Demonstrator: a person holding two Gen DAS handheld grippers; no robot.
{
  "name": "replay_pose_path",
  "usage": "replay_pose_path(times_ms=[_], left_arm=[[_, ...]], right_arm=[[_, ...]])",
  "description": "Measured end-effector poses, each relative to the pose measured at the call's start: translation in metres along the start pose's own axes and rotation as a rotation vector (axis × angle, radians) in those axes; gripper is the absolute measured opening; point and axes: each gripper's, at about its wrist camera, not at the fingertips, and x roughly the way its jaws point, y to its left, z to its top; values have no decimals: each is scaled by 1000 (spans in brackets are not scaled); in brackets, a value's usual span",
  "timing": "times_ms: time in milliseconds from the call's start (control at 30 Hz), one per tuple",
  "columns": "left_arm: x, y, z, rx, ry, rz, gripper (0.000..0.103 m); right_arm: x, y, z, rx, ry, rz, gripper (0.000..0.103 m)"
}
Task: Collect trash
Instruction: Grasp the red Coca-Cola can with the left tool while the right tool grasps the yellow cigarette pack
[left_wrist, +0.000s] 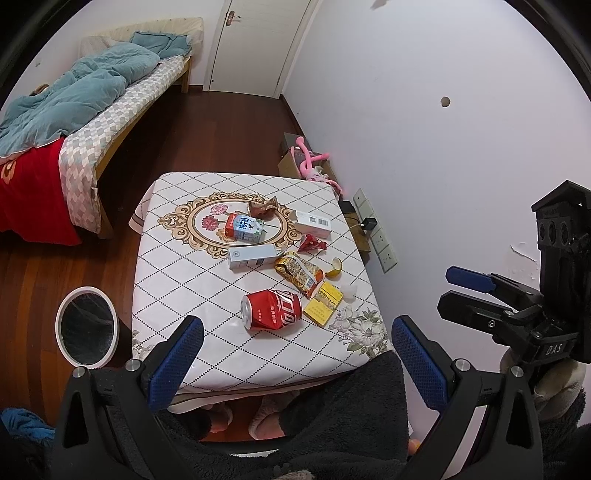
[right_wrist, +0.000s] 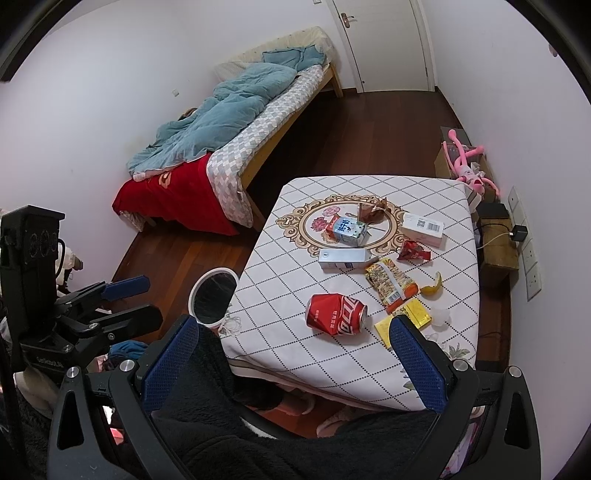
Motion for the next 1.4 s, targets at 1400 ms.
replay_pose_path(times_ms=[1400], left_arm=[[273,-20,-51,950,323,225,103]], right_arm=[[236,-198,-125,517,229,-508,68]])
